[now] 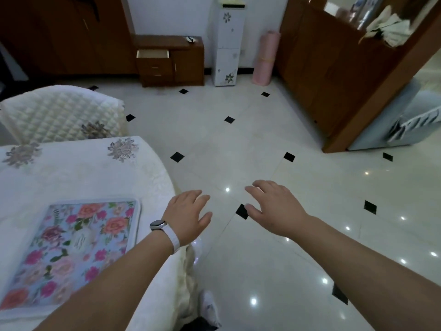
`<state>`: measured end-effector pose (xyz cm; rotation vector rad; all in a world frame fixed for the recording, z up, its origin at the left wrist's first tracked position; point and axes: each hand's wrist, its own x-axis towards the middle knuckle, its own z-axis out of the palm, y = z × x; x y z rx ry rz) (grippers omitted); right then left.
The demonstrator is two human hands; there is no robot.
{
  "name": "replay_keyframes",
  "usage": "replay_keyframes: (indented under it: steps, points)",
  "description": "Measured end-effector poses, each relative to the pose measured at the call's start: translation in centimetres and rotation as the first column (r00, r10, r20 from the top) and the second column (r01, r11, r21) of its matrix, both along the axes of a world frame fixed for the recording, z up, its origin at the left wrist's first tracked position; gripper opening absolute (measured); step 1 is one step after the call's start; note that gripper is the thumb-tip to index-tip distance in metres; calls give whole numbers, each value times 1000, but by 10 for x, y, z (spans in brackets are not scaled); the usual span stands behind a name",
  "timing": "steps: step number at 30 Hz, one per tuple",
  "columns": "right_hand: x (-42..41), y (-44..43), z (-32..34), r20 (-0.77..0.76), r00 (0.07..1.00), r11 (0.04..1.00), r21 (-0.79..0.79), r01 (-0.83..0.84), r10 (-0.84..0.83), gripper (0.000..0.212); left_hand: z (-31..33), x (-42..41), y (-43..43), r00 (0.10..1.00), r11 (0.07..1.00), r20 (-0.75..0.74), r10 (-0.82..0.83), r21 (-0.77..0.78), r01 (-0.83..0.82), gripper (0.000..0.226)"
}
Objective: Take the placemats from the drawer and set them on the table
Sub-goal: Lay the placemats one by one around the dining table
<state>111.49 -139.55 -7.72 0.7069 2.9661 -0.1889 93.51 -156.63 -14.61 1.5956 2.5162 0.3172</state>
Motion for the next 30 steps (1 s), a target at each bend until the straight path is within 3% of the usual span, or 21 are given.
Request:
replay_keyframes:
  steps: [9, 17, 22, 30]
  points:
    - [-83, 50, -14, -4, 993, 991, -64, -121, 121, 51, -2, -56, 17, 987, 987, -19, 158, 17, -158, 55]
    - [-179, 99, -44, -21, 924, 912, -152, -381, 382, 53, -17, -82, 25, 902, 901, -63, 428, -52, -431, 50]
    - [-238, 135, -40, -89, 826, 799, -217, -561, 557, 49, -10, -78, 50, 776, 771, -89, 624, -96, -630, 52]
    - [-300, 129, -36, -136, 575, 532, -256, -807, 806, 50, 26, -41, 49, 545, 552, -161, 823, 0, -834, 50]
